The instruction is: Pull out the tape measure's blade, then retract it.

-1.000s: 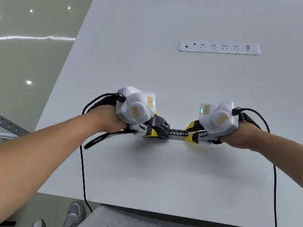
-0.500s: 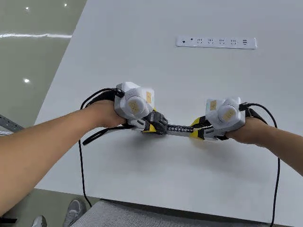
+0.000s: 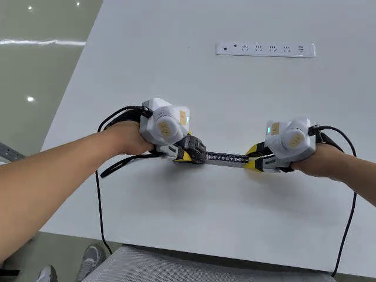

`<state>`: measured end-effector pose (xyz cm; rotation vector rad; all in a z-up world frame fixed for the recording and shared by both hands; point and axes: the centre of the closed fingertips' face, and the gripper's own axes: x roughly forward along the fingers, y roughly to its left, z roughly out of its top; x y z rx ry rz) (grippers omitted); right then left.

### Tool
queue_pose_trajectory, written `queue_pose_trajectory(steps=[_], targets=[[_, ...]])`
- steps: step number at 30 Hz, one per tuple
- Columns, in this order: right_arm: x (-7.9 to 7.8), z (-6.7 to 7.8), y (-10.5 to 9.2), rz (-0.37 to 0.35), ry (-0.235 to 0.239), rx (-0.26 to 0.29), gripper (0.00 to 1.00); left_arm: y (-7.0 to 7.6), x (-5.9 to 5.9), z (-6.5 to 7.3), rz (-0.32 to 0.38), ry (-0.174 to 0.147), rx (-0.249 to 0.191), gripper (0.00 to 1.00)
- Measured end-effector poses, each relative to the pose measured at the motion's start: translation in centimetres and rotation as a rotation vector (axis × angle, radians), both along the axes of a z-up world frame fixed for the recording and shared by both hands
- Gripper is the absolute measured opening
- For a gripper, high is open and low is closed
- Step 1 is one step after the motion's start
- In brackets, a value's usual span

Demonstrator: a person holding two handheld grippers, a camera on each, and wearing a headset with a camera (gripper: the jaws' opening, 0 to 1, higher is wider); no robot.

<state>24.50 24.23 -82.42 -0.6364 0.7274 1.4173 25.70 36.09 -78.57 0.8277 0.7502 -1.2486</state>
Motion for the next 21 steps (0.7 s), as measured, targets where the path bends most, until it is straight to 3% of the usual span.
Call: queue_pose_trajectory(steps=[21], targets=[[-0.5,0.5,-3.5,-0.034,0.018,-0.016,0.10,-0.3,-0.9,1.1,-0.003,0.002,0.008,0.29]])
